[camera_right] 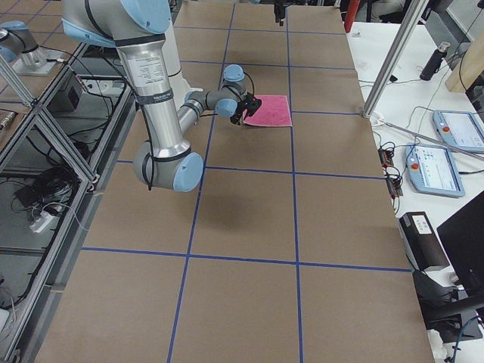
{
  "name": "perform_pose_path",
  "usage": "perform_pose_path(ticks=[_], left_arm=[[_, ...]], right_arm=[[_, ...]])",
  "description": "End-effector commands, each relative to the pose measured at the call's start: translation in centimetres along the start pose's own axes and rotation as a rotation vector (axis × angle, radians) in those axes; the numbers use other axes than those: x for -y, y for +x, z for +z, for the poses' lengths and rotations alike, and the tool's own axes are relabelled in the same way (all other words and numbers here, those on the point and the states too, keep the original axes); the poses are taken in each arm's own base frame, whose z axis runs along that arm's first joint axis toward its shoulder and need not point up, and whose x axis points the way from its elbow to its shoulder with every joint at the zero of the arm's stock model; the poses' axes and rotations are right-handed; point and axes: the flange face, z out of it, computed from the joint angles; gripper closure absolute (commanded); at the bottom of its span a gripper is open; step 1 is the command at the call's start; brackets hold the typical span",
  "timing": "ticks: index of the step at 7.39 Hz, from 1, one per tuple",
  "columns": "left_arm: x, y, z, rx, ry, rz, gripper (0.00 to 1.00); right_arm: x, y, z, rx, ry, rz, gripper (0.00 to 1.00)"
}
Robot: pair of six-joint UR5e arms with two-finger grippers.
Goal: Fold towel twice with both arms
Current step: 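Bring the left gripper to the towel's near corner closest to it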
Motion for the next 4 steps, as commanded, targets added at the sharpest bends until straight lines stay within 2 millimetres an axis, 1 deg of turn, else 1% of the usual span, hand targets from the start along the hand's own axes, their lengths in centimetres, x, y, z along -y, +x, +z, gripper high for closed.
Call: perform_pose_path(ticks=[1, 2, 3, 4], left_arm=[[-5.8, 6.5, 3.9, -0.009, 0.007, -0.091, 0.00], [-6.4, 8.3, 4.3, -0.022, -0.005, -0.111, 0.00], [-6.5, 8.6, 4.2, -0.025, -0.007, -0.115, 0.00], [-6.5, 8.6, 4.2, -0.025, -0.007, -0.115, 0.00]], right_arm=[[-0.2, 0.0, 0.8, -0.006, 0.021, 0.002, 0.24], [-0.2, 0.1, 0.9, -0.008, 0.024, 0.002, 0.35], [-0.1, 0.2, 1.1, -0.013, 0.026, 0.003, 0.43], [0.0, 0.2, 1.3, -0.015, 0.028, 0.003, 0.45]])
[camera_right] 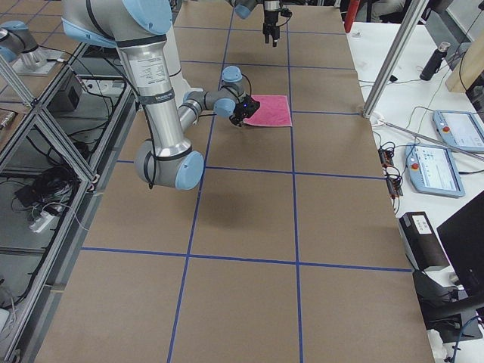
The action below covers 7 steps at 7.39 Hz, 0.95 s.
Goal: Fold towel twice with both arms
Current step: 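Bring the left gripper to the towel's near corner closest to it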
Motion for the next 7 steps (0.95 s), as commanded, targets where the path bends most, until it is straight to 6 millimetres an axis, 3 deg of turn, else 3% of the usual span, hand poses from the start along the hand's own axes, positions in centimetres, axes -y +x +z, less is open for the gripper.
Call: perform_pose_path(ticks=[1, 4, 6, 7], left_arm=[[-0.35, 0.46, 0.14, -0.004, -0.001, -0.006, 0.00], [-0.36, 0.45, 0.16, -0.003, -0.003, -0.007, 0.00], [-0.40, 0.49, 0.10, -0.004, -0.003, -0.006, 0.00], [-0.40, 0.49, 0.10, -0.004, -0.003, -0.006, 0.00]], right_arm=[[0.04, -0.03, 0.20, -0.002, 0.004, 0.000, 0.45], [0.12, 0.09, 0.21, -0.002, 0.008, 0.001, 0.49], [0.10, 0.07, 0.14, 0.000, 0.007, 0.000, 0.71], [0.08, 0.04, 0.07, 0.001, 0.006, 0.000, 0.73]])
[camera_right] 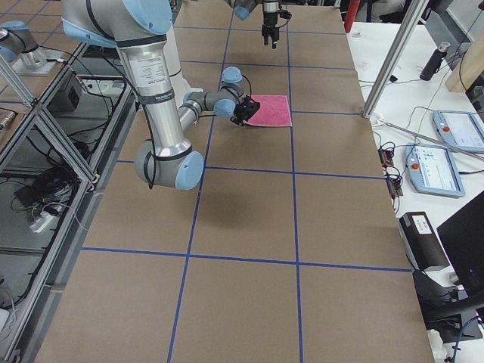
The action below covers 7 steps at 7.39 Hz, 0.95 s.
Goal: Fold towel twice with both arms
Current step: 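Bring the left gripper to the towel's near corner closest to it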
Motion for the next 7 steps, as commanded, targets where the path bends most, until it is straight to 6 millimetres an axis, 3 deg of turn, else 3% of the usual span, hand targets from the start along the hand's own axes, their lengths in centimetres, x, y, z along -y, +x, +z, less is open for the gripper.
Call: perform_pose_path(ticks=[1, 3, 4, 7], left_arm=[[-0.02, -0.13, -0.03, 0.001, 0.000, -0.001, 0.00], [0.01, -0.08, 0.01, 0.001, 0.000, -0.001, 0.00], [0.01, -0.08, 0.01, 0.001, 0.000, -0.001, 0.00], [-0.29, 0.10, 0.30, 0.004, -0.005, 0.000, 0.00]], right_arm=[[-0.02, -0.02, -0.07, 0.001, -0.001, 0.000, 0.75], [0.02, -0.10, -0.24, 0.005, -0.001, 0.000, 0.87], [0.17, -0.16, -0.47, 0.009, 0.000, 0.002, 1.00], [0.25, -0.10, -0.64, 0.010, -0.001, 0.002, 1.00]])
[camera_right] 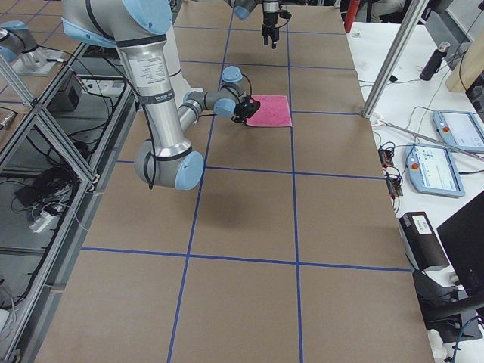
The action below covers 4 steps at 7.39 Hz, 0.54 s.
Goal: Fold towel twice with both arms
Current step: 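Bring the left gripper to the towel's near corner closest to it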
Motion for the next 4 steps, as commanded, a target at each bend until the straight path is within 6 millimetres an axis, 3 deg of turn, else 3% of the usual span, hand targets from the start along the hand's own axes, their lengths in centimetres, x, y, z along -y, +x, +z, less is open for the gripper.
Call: perform_pose_path(ticks=[1, 2, 4], left_arm=[[-1.0, 1.6, 0.5, -0.014, -0.002, -0.037, 0.00], [-2.7, 4.0, 1.5, -0.040, 0.050, -0.079, 0.00], [-8.8, 5.3, 5.7, -0.038, 0.072, -0.091, 0.00]], right_arm=[[0.3, 0.1, -1.0, 0.014, -0.003, 0.001, 1.00], [0.2, -0.1, -1.7, 0.024, -0.007, 0.001, 1.00], [0.2, 0.5, -1.5, 0.015, -0.009, 0.000, 1.00]])
